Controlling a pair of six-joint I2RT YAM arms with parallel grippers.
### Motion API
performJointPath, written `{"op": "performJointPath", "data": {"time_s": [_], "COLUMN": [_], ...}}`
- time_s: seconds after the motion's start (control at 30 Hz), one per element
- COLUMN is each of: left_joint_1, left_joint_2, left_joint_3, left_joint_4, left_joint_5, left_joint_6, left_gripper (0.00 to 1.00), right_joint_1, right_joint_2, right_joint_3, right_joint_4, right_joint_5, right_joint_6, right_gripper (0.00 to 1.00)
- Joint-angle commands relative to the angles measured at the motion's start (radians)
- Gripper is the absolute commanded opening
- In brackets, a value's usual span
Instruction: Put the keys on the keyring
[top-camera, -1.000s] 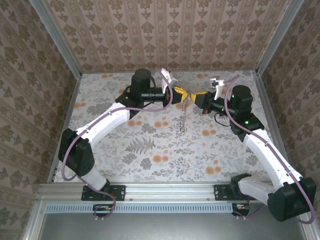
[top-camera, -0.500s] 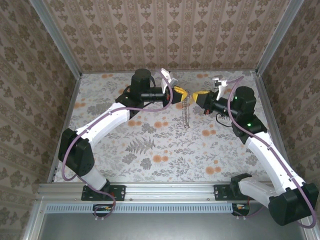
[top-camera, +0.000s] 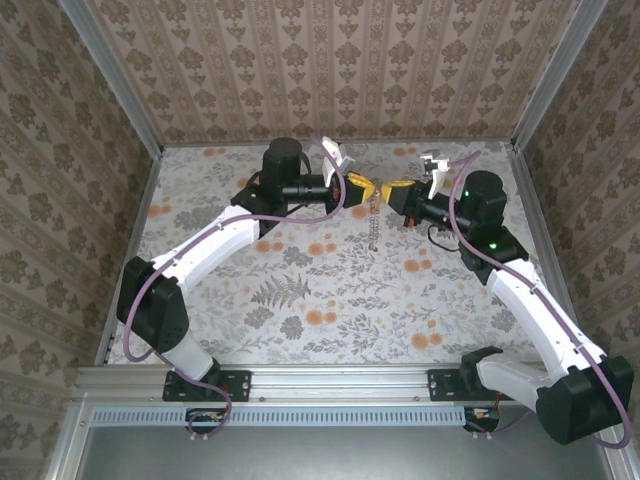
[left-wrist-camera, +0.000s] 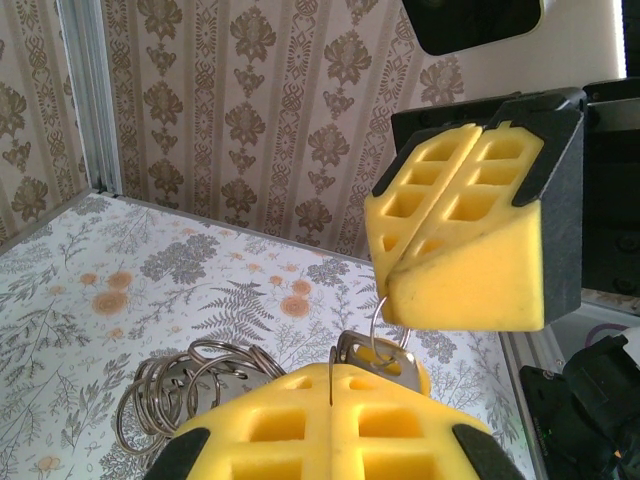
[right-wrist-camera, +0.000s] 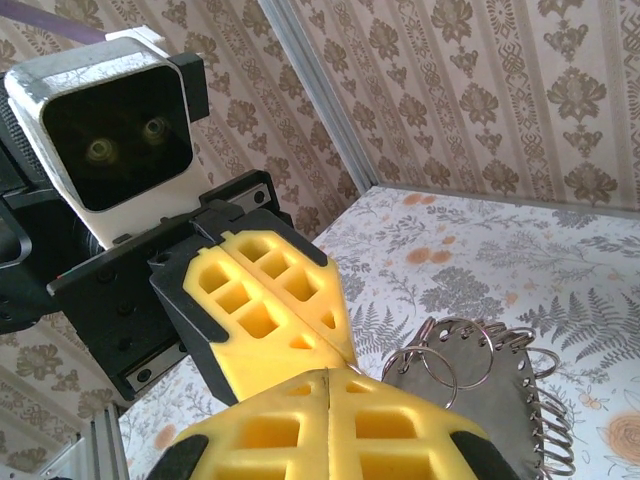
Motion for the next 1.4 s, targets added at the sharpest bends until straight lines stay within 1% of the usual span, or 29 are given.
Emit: {"op": "performJointPath", "data": {"time_s": [0.0,0.57,0.8,1.1,1.37], "left_joint_1": [-0.002,-0.003,-0.006,-0.002,0.002], "left_joint_2": [-0.010,-0.017,-0.025,-0.036,-0.041], "left_joint_3": [-0.006,-0.010,-0.019,-0.030,-0.041], "left_joint_4": [0.057,0.073,0.079,0.105,0.128], "left_joint_5": [0.026,0.033,0.044,0.026,0.012], "left_joint_6": [-0.010,-0.019,-0.020,-0.038,-0.057], "left_gripper": [0.00,0.00,0.00,0.00,0.00], "right_joint_1": [0.006,0.008,0.007,0.000,-0.004], "right_joint_2": [0.007,0.033,0.047,0.011,-0.008], "right_joint_3": [0.017,0.021,0.020,-0.014,-0.035], "right_joint_4": [0.046,0.045,0.045,-0.002,-0.010], "right_joint_5": [-0.003,0.037,0.076,0.147,0.150], "right_joint_6": [0.002,0.001,-0.002,-0.027,-0.026], "right_gripper": [0.00,0.00,0.00,0.00,0.00]}}
